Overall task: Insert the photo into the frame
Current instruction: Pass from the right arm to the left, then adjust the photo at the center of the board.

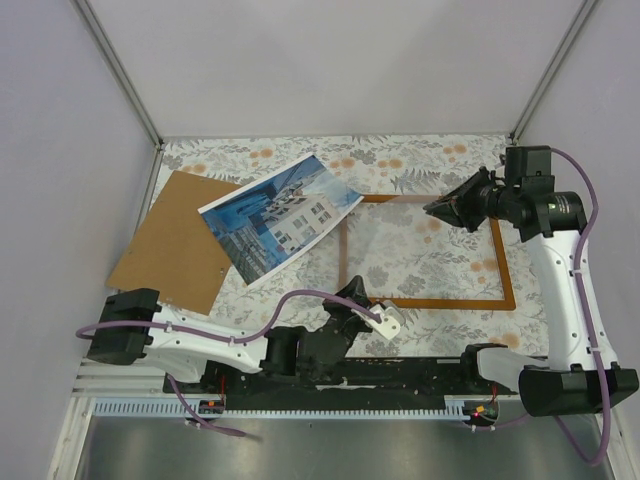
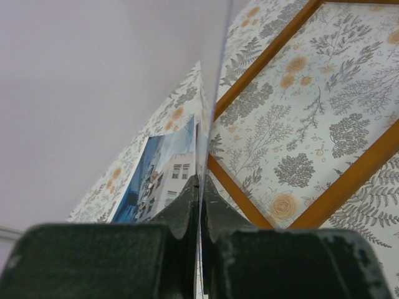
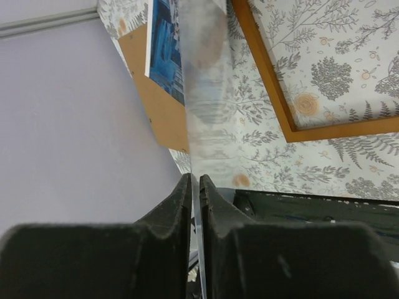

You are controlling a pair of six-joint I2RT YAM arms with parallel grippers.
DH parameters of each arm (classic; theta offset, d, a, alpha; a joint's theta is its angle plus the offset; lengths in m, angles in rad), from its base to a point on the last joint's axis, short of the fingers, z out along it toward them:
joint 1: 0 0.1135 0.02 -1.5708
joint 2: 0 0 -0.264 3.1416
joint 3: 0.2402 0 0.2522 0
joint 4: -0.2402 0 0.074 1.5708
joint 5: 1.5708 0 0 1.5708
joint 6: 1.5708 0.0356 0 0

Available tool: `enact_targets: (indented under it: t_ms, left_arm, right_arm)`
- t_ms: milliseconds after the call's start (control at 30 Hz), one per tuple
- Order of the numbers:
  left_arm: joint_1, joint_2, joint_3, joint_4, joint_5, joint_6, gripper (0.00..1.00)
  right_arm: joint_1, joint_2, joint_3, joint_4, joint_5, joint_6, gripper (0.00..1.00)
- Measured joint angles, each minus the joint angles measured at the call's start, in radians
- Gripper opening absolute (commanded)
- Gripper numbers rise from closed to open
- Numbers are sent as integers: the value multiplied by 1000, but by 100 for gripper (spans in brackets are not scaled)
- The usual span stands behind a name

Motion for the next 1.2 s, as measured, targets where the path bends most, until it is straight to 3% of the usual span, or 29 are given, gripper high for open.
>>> enact_targets:
  t_ms: [67, 167, 367, 533, 700, 1000, 1200]
  left_arm:
    - [-1, 2, 5, 33, -19, 40, 2]
    - [-1, 2, 30, 45, -31, 76, 2]
    - [-2, 0, 124, 13, -58, 98, 2]
    - [25, -18, 208, -46, -93, 111, 2]
    - [129, -27, 316, -119, -127, 110, 2]
    - [381, -27, 495, -347, -138, 12, 2]
    - [471, -14, 651, -616, -117, -166, 2]
  right_arm:
    - [0, 0, 18, -5, 2, -6, 58]
    - [1, 0, 50, -2, 15, -23, 80]
    - [2, 6, 195, 5, 124, -83, 93]
    - [-1, 27, 322, 24, 248, -137, 93]
    - [-3, 31, 317, 48, 335, -172, 93]
    - [12, 20, -84, 231, 328, -193, 83]
    - [149, 234, -179, 484, 291, -217, 81]
